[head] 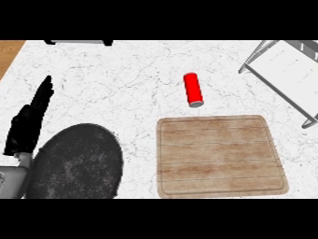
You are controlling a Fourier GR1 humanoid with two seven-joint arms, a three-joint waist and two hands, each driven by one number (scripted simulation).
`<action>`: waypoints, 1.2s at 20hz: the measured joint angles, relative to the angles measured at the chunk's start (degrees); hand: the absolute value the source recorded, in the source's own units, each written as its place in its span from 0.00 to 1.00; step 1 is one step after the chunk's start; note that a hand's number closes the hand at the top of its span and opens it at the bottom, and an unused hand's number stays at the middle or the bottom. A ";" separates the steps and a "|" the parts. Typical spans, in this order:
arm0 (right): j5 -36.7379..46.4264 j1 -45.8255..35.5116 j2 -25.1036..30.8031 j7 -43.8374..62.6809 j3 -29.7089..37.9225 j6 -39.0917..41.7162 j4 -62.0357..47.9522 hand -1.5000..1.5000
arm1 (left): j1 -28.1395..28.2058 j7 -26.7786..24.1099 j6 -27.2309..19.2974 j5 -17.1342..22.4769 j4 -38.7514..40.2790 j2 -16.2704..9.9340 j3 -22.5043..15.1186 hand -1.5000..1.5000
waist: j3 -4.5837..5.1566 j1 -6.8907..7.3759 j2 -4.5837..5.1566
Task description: Pick the squash from the cutting board and place it in the tiered basket
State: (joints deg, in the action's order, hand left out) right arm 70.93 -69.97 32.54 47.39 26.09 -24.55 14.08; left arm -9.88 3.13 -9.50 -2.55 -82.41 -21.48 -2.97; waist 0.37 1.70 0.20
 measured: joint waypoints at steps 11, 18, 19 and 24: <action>0.05 2.86 -1.24 -0.21 -1.69 -10.18 9.19 0.00 | 1.58 0.60 -0.51 -1.88 -1.02 1.44 0.26 0.50 | -0.31 -1.03 -0.17; -1.04 6.06 -2.08 6.87 -1.45 -7.92 20.04 0.00 | 2.30 1.21 -0.30 -1.91 -1.01 1.13 1.81 0.50 | -0.28 -3.09 -0.99; -1.78 7.12 -2.69 7.52 -1.17 -7.49 22.28 0.00 | 2.57 1.14 -0.41 -1.99 -0.94 1.19 1.94 0.50 | -0.28 -3.40 -1.11; -5.31 14.44 -4.79 9.76 -0.68 -3.63 35.23 0.00 | 4.12 0.70 -0.68 -1.89 -0.55 0.86 3.23 0.50 | -0.25 -5.31 -1.80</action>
State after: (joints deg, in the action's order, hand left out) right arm 65.61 -55.54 27.75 57.15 25.40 -28.18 49.32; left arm -5.76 3.83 -10.18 -4.44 -82.96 -20.62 0.26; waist 0.12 -3.61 -1.60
